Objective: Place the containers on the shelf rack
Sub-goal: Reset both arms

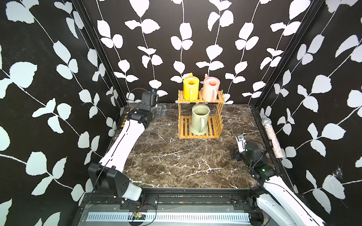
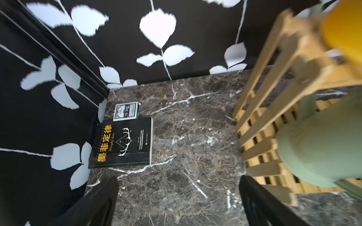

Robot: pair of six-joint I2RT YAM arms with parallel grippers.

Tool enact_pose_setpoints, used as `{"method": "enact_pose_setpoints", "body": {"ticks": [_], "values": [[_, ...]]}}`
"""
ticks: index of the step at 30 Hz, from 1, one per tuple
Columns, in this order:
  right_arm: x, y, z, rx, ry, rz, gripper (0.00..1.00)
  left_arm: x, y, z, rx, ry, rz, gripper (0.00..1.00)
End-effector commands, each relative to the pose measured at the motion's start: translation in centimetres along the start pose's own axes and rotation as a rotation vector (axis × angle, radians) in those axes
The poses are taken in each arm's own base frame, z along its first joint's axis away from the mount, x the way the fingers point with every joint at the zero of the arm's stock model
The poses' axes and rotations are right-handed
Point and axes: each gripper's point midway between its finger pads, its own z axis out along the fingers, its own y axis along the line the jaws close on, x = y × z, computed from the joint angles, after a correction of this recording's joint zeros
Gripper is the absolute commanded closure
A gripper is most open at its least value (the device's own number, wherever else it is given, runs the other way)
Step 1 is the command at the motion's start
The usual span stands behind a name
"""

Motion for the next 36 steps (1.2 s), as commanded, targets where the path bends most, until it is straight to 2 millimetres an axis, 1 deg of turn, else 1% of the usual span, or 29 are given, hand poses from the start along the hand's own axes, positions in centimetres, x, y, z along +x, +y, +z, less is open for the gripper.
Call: {"method": "enact_pose_setpoints", "body": {"ticks": [1, 2, 7, 14, 15, 21, 23, 26, 30, 31, 33, 36], "values": [[-3.3, -2.0, 0.7, 0.114, -0.136, 0.068, 0.01, 0.7, 0.9, 1.0, 0.026, -0.08, 0.037, 0.02], [-3.2, -2.1, 1.2, 0.129, -0.136, 0.066, 0.01, 1.4, 1.1, 1.6, 0.021, -0.09, 0.052, 0.02], [-1.9, -2.5, 3.3, 0.193, -0.099, 0.041, 0.01, 6.1, 1.2, 4.3, 0.045, -0.068, 0.09, 0.01], [-1.0, -3.1, 5.1, 0.239, -0.104, 0.042, 0.01, 11.5, 0.3, 6.5, 0.109, -0.059, 0.093, 0.01], [-0.9, -3.2, 5.4, 0.243, -0.105, 0.047, 0.01, 12.1, 0.3, 6.8, 0.106, -0.064, 0.092, 0.01], [-0.2, -3.7, 6.8, 0.252, -0.099, 0.072, 0.01, 13.7, 1.3, 7.8, 0.02, -0.179, 0.053, 0.01], [0.0, -3.9, 7.2, 0.256, -0.101, 0.092, 0.01, 14.0, 1.6, 7.8, -0.005, -0.238, 0.058, 0.01], [0.1, -4.0, 7.6, 0.254, -0.098, 0.1, 0.01, 15.0, 2.2, 7.9, -0.029, -0.245, 0.055, 0.01], [0.1, -4.5, 7.9, 0.262, -0.103, 0.115, 0.01, 16.5, 1.9, 8.2, -0.017, -0.264, 0.037, 0.02], [0.3, -4.5, 8.1, 0.261, -0.096, 0.117, 0.01, 16.8, 1.8, 8.2, -0.015, -0.267, 0.036, 0.01], [-0.5, -4.9, 8.3, 0.265, -0.127, 0.127, 0.01, 17.0, 1.9, 8.4, -0.027, -0.285, 0.039, 0.01], [-0.6, -5.2, 8.6, 0.271, -0.13, 0.133, 0.01, 17.5, 2.0, 8.4, -0.037, -0.308, 0.034, 0.01]]}}
